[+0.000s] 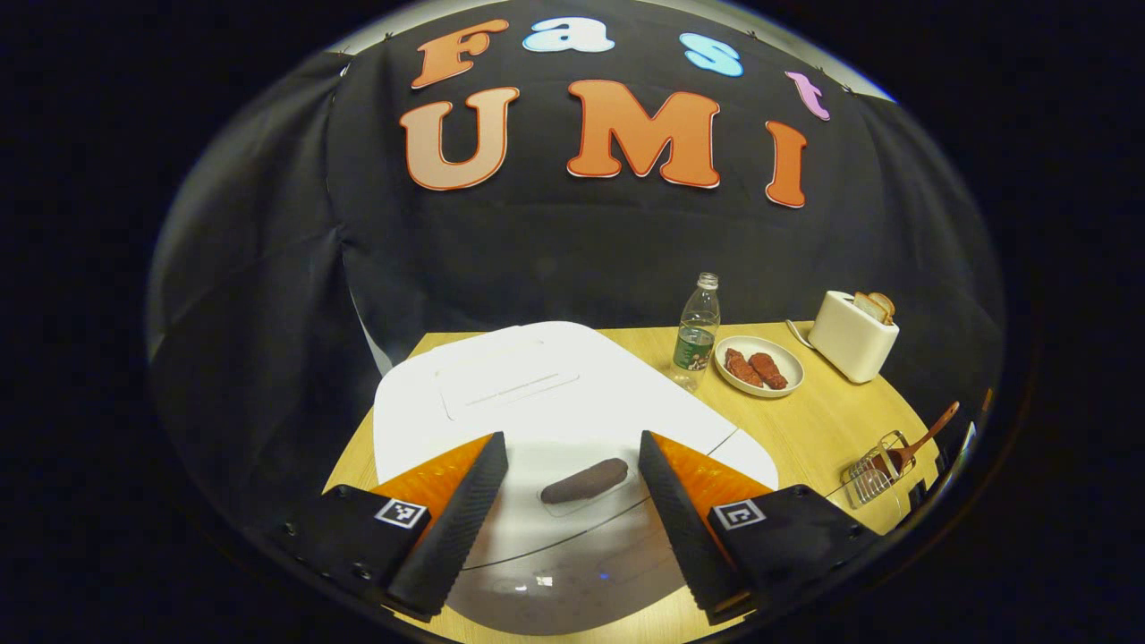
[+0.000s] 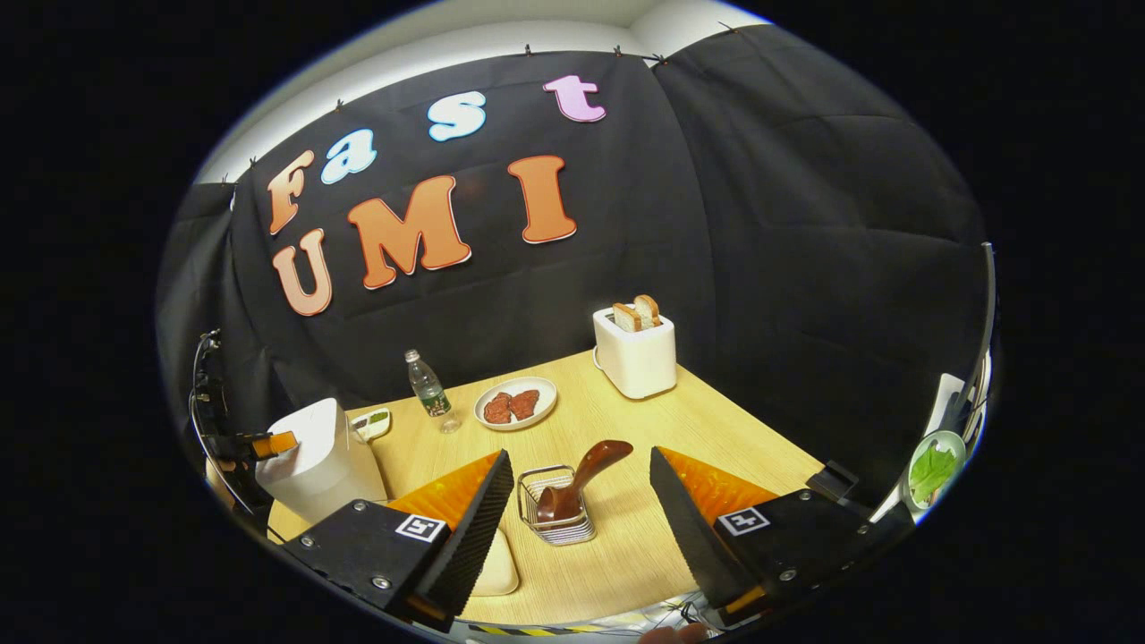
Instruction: Close the left gripper, press the button to open the rice cooker; take a wooden spoon from the chopstick holder with the right hand, scoop a spoonful of rice and pour it into the rice cooker, then put the wooden spoon back into the chopstick holder.
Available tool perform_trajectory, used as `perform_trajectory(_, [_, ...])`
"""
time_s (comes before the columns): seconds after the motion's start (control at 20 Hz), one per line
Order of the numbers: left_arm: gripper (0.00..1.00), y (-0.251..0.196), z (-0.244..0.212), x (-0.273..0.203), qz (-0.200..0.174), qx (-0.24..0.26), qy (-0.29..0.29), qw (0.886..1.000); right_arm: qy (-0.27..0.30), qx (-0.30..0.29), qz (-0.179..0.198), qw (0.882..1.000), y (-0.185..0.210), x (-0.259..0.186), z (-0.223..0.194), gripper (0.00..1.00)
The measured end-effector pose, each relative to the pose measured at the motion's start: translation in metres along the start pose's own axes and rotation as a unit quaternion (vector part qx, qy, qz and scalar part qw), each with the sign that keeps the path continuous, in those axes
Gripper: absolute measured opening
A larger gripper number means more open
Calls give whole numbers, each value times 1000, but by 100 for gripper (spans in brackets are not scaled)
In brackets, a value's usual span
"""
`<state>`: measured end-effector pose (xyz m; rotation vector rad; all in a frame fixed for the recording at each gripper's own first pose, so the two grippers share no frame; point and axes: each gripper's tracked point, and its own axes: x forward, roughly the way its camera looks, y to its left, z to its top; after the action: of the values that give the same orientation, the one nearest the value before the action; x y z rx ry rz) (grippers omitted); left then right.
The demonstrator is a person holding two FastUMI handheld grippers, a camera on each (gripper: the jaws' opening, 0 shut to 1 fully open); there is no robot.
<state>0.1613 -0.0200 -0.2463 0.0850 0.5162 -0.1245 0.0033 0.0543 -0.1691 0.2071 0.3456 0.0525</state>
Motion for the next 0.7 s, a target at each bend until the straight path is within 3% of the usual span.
perform_trajectory(0.35, [100, 15, 84, -80, -4, -53, -92, 994, -27, -24, 25, 999, 23, 5, 34, 95])
perform_trajectory(0.7, [100, 18, 160, -176, -3, -36, -190, 981, -79, -38, 56, 995, 55, 0, 90, 95])
